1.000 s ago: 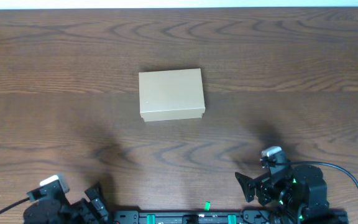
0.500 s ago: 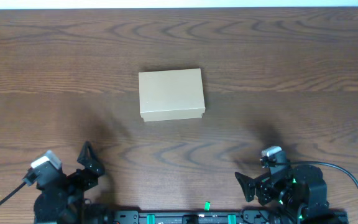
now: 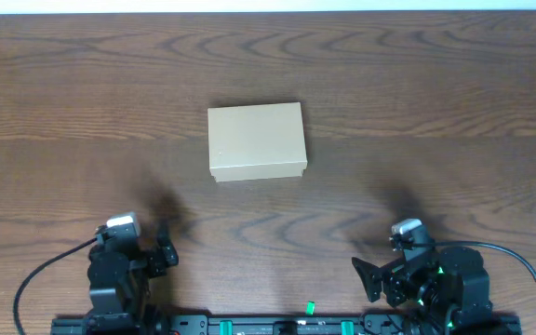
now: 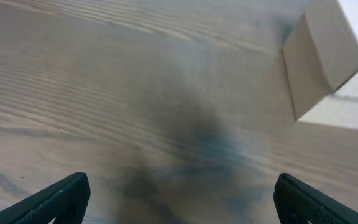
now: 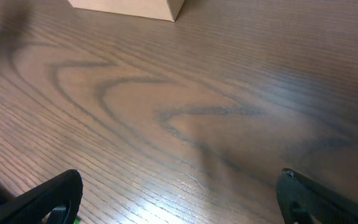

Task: Pack container

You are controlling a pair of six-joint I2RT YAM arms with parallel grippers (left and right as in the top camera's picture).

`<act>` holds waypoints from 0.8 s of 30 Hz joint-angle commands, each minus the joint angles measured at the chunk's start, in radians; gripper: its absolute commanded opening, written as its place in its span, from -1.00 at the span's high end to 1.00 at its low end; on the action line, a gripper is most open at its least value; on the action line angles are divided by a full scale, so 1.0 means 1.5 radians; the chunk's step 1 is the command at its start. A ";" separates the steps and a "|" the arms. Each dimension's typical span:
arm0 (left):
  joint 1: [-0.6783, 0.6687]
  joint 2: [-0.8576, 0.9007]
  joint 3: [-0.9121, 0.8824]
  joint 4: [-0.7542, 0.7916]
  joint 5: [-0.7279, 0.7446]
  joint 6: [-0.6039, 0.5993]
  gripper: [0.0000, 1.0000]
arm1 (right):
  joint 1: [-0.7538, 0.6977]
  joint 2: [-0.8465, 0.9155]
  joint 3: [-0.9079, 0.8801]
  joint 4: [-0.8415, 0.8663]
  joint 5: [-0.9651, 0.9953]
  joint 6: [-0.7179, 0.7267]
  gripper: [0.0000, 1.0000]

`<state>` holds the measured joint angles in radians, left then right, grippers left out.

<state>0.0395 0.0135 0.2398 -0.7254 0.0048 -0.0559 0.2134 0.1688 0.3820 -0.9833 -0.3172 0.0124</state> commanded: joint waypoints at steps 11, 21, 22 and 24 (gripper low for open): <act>0.004 -0.006 -0.053 0.001 0.007 0.040 -0.91 | -0.009 -0.006 0.000 -0.001 0.003 0.006 -0.98; 0.004 -0.006 -0.053 0.000 0.007 0.040 -0.91 | -0.009 -0.006 0.000 -0.001 0.003 0.006 -0.99; 0.004 -0.006 -0.053 0.000 0.007 0.040 -0.91 | -0.009 -0.006 0.000 -0.001 0.002 0.006 -0.99; 0.004 -0.006 -0.053 0.001 0.007 0.040 -0.91 | -0.012 -0.006 0.000 0.000 0.015 -0.004 -0.99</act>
<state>0.0395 0.0128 0.1780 -0.7208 0.0193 -0.0170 0.2134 0.1680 0.3817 -0.9833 -0.3164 0.0120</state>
